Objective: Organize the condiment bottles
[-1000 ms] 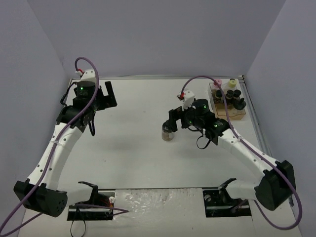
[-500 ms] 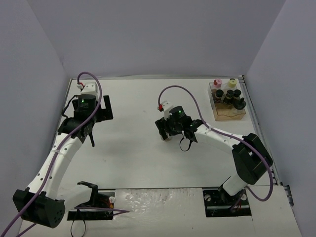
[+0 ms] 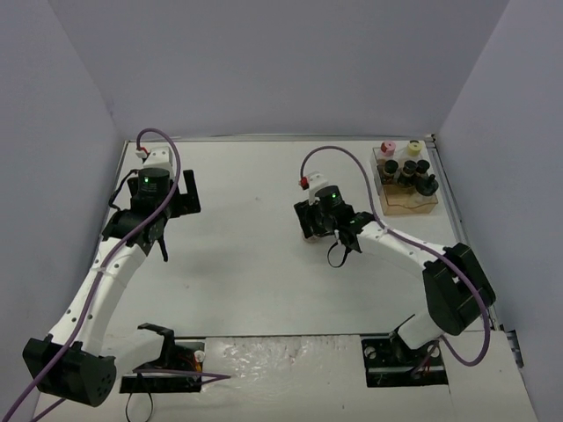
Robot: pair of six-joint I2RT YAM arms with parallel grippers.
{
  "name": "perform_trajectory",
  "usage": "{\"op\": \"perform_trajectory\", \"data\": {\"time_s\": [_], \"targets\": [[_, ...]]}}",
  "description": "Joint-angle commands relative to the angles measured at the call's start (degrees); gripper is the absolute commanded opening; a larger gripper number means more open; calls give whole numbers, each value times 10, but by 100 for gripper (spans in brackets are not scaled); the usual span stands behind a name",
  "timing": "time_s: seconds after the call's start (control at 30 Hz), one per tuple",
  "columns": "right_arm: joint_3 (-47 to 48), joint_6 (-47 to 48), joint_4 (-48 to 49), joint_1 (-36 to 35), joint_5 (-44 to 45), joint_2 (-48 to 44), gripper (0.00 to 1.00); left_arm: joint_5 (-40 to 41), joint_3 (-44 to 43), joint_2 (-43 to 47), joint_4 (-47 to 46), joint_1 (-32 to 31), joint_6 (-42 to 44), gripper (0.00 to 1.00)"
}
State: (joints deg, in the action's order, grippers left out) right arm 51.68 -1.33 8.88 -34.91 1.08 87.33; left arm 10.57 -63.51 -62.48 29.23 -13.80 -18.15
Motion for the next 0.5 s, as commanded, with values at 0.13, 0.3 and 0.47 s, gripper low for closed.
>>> {"op": "perform_trajectory", "data": {"time_s": [0.13, 0.3, 0.47], "targets": [[41, -57, -24, 193, 115, -156, 0, -4, -25, -3, -34, 5, 5, 97], [70, -90, -22, 329, 71, -139, 0, -8, -27, -4, -31, 7, 4, 97], [99, -93, 11, 375, 70, -78, 0, -9, -26, 1, -30, 9, 4, 97]]}}
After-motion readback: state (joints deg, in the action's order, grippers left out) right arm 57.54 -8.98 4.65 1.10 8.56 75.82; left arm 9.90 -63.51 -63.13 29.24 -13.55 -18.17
